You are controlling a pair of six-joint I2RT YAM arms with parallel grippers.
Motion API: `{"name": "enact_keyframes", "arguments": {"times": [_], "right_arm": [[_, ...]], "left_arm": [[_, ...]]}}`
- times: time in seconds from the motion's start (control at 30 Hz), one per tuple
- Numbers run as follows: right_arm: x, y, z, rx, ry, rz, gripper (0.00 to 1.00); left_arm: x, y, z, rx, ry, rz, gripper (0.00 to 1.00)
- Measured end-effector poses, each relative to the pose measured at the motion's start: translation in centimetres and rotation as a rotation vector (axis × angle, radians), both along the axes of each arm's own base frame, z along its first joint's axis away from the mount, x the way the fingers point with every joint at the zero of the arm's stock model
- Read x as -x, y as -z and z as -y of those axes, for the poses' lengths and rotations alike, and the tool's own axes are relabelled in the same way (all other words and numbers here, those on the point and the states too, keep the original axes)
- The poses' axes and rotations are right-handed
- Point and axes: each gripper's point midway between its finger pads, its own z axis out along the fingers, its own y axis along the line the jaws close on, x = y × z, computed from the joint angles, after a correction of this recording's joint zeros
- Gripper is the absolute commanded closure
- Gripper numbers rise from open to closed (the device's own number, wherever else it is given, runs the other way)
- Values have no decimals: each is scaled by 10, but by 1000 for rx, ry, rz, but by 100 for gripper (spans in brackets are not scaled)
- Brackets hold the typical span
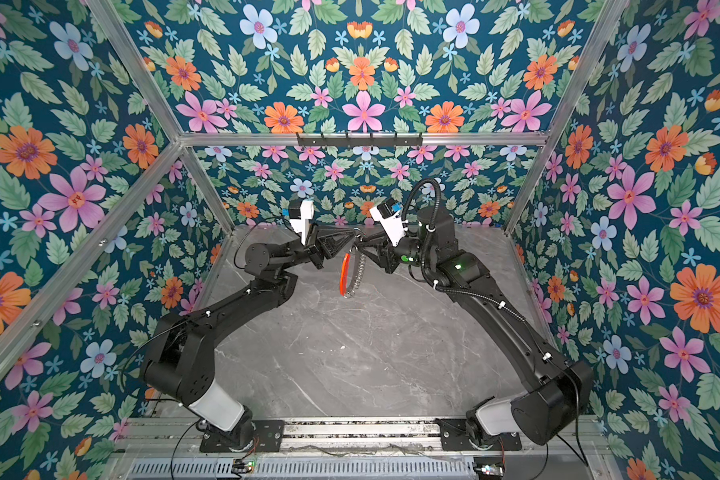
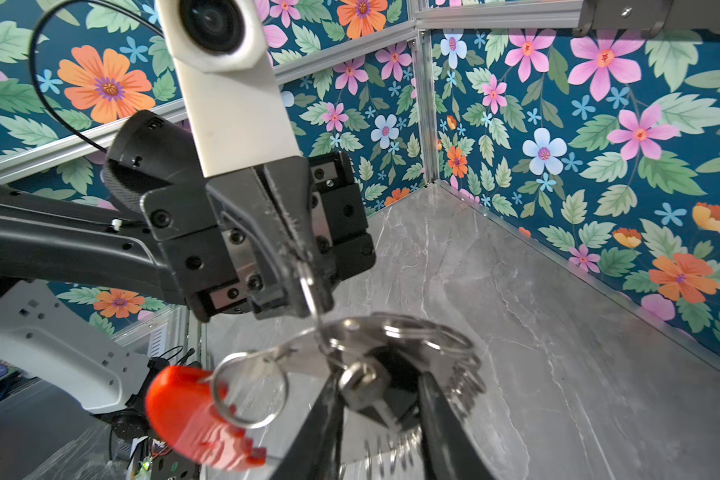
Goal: Put the keys on the keyring
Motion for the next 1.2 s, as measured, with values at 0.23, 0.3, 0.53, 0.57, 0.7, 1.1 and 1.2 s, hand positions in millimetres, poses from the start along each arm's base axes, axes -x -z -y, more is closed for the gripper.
{"name": "enact_keyframes", "arguments": {"times": [0.23, 0.3, 0.53, 0.57, 0.7, 1.1, 1.2], "right_arm": [[3, 0, -10, -9, -29, -15, 88], [1, 1, -12, -10, -31, -23, 91], [-4, -1, -18, -11, -38, -24, 98], [-5, -1, -18, -11, -37, -23, 98], [-6, -1, -19, -10, -36, -23, 100], [3, 0, 7, 30, 66, 44, 100], [3, -3, 18, 31, 93, 60, 100]], "left_arm": [[-8, 3, 1, 41, -7, -20, 100], [-9, 3, 1, 58, -5, -22, 100], [-9, -1, 0, 105, -3, -30, 100], [-9, -1, 0, 111, -3, -34, 100], [-10, -1, 0, 124, -7, -36, 100], [-3, 1, 0, 96, 18, -25, 100], [-3, 2, 1, 87, 22, -29, 100]]}}
